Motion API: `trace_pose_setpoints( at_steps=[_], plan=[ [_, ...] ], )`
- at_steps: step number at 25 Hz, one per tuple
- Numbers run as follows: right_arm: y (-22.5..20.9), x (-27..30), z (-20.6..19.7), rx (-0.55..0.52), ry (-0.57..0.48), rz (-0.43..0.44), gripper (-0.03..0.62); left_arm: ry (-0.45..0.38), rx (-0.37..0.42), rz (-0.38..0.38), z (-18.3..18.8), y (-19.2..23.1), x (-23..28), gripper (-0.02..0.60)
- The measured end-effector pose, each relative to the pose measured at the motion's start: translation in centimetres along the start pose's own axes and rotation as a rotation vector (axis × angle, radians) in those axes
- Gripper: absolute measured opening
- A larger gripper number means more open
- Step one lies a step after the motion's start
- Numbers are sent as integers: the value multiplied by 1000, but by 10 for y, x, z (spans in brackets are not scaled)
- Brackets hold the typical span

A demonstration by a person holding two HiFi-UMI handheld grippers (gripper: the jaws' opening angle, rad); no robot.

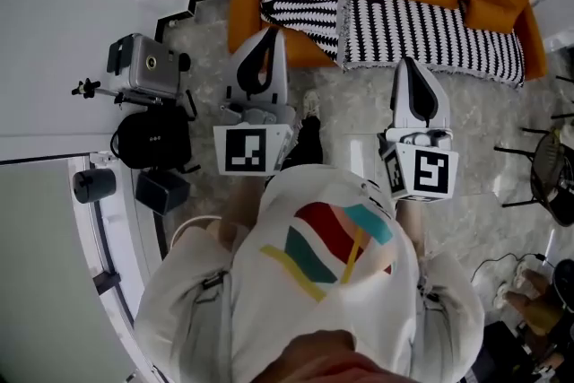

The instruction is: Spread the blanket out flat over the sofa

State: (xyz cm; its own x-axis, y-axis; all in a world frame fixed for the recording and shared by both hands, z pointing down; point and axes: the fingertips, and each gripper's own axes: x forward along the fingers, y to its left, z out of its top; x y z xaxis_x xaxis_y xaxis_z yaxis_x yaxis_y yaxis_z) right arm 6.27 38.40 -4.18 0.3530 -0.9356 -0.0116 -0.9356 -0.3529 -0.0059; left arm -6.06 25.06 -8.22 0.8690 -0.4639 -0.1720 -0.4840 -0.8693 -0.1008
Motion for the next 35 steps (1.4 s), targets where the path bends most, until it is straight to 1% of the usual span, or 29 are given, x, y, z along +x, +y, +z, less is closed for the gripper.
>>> trace_pose_setpoints(
  at_steps=[4,7,12,16,20,23,27,31,35],
  plan=[
    [-11,50,-4,-1,25,-18,5,-2,7,-13,-11,23,43,15],
    [-12,90,-2,-13,35,-18,4,5,-16,-17,-20,47,74,15],
    [-18,164,7,-31,32,-10,4,-17,7,-12,-23,93,132,15],
    [-7,221,15,-55,20,27,4,-20,17,4,-33,131,167,15],
    [5,270,15,-63,24,78,4,11,-4,14,-53,159,201,15],
    [6,296,14,-56,30,97,3,17,-2,11,-60,170,222,15],
    [4,319,14,-64,30,110,5,-2,-5,18,-59,178,246,15],
    [-10,332,9,-37,35,129,3,14,-11,49,-62,172,262,15],
    [-29,344,7,-13,43,172,5,30,0,105,-61,167,275,15]
  ],
)
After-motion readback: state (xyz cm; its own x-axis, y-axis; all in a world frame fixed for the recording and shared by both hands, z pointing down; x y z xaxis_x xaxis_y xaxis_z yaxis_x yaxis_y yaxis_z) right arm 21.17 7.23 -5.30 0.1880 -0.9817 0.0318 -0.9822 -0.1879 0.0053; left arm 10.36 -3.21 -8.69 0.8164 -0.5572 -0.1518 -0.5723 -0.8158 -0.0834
